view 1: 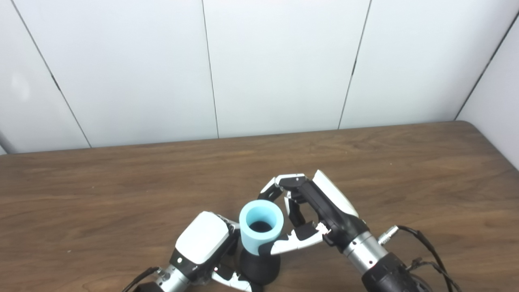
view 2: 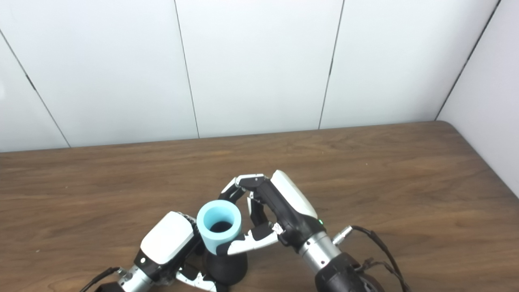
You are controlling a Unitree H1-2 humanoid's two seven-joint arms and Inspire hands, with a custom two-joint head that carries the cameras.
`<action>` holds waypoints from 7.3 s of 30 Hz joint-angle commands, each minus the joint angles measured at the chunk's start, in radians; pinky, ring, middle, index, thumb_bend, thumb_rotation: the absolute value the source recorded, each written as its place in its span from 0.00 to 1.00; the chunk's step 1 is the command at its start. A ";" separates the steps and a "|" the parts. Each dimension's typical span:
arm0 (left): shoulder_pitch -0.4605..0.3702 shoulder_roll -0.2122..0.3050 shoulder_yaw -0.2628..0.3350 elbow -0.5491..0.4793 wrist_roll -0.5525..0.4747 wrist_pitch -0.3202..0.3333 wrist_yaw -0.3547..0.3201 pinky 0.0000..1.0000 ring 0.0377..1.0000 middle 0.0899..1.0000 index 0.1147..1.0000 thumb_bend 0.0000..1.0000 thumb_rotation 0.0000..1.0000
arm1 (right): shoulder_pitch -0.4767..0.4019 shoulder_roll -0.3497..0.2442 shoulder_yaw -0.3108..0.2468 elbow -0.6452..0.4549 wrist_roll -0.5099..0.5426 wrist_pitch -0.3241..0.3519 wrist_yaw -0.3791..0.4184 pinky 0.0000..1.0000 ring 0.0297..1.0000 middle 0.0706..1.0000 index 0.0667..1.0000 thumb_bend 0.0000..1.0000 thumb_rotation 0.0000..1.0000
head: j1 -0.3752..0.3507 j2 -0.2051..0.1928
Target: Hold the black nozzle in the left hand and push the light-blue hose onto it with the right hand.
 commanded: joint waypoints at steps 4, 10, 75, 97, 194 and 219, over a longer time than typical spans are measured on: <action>0.070 -0.008 -0.045 0.059 0.038 0.011 -0.014 0.10 0.12 0.16 0.41 0.52 0.04 | 0.000 -0.003 -0.001 -0.001 -0.015 -0.040 -0.024 0.06 0.07 0.43 0.44 0.53 0.00 | -0.002 -0.001; 0.072 -0.011 -0.045 0.055 0.040 0.018 -0.018 0.10 0.12 0.15 0.41 0.52 0.04 | -0.002 -0.001 -0.005 -0.004 -0.013 -0.025 -0.026 0.05 0.07 0.43 0.44 0.53 0.00 | 0.001 0.000; 0.071 -0.001 -0.072 0.060 0.038 0.020 -0.030 0.11 0.13 0.17 0.41 0.52 0.04 | 0.038 -0.003 -0.007 0.071 0.002 -0.174 -0.110 0.04 0.06 0.12 0.45 0.51 0.11 | 0.011 0.015; 0.076 0.003 -0.070 0.051 0.029 0.027 -0.041 0.12 0.15 0.19 0.41 0.51 0.04 | 0.032 0.007 -0.019 0.051 -0.039 -0.116 -0.090 0.05 0.07 0.13 0.45 0.51 0.12 | 0.007 0.017; 0.046 0.003 -0.086 0.098 0.027 0.026 -0.031 0.13 0.15 0.20 0.41 0.52 0.04 | 0.090 -0.127 -0.039 -0.095 -0.454 -0.734 0.066 0.83 0.88 0.90 0.85 0.90 0.83 | -0.001 -0.003; 0.051 0.009 -0.084 0.090 0.022 0.027 -0.039 0.13 0.16 0.20 0.41 0.51 0.04 | 0.134 -0.148 -0.043 0.027 -0.635 -0.749 -0.001 0.91 0.95 0.94 0.90 0.83 0.80 | 0.001 -0.002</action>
